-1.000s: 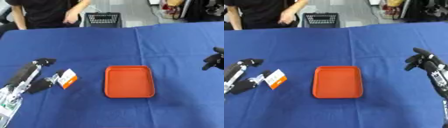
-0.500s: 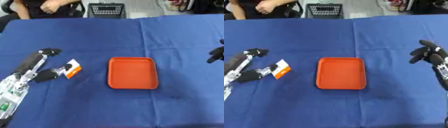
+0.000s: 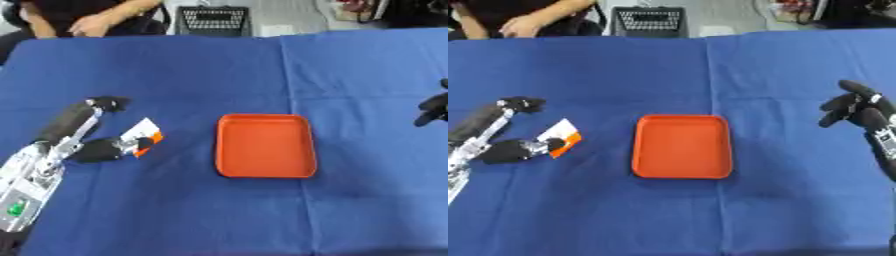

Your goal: Pick up objects on the table and place them in the box.

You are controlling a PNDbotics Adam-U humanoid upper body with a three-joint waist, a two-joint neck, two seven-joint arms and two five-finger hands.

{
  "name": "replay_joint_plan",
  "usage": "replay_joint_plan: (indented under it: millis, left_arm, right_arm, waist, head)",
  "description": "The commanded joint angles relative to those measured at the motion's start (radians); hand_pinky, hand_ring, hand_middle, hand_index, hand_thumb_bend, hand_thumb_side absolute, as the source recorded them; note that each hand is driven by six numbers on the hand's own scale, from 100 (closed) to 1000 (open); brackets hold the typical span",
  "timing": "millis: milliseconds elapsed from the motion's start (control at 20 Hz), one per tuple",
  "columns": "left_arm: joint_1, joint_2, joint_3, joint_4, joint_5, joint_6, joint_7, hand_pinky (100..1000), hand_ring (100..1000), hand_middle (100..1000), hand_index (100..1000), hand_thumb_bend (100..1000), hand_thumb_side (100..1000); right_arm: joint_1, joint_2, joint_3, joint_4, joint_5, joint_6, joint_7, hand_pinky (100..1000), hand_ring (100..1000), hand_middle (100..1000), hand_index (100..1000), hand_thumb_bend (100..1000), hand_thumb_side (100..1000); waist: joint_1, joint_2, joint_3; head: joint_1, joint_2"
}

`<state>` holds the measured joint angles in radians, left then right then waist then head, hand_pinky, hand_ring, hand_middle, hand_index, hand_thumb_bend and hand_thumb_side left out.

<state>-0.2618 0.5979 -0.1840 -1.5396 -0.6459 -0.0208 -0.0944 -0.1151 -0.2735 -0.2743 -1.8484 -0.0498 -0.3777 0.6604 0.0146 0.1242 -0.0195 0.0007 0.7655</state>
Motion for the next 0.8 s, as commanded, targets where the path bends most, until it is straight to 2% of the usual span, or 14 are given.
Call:
replay_joint_plan:
  millis: [50, 350, 800]
  left_arm:
    - [-0.017, 0.007, 0.001, -0.005, -0.011, 0.003, -0.005, 910, 779, 723, 909, 847, 808]
    - [-0.018, 0.007, -0.006, -0.007, -0.027, 0.005, -0.012, 899, 775, 705, 901, 843, 802]
    - [-0.012, 0.015, -0.021, -0.026, -0.139, 0.012, -0.027, 872, 771, 680, 885, 834, 768]
  right_arm:
    - [0.0, -0.016, -0.003, -0.011, 0.004, -0.001, 0.002, 581, 569, 658, 938, 100, 936]
    - [0.0, -0.017, -0.003, -0.012, 0.004, 0.0, 0.002, 581, 569, 658, 938, 100, 937]
    - [0.0, -0.017, -0.003, -0.012, 0.006, 0.0, 0.001, 581, 569, 659, 938, 100, 937]
  waist:
    - [0.001, -0.01, -0.001]
    - [0.001, -0.01, -0.001]
    - [0.002, -0.011, -0.002]
  head:
    - [0.005, -0.003]
    - [0.004, -0.002]
    - [0.003, 0.001]
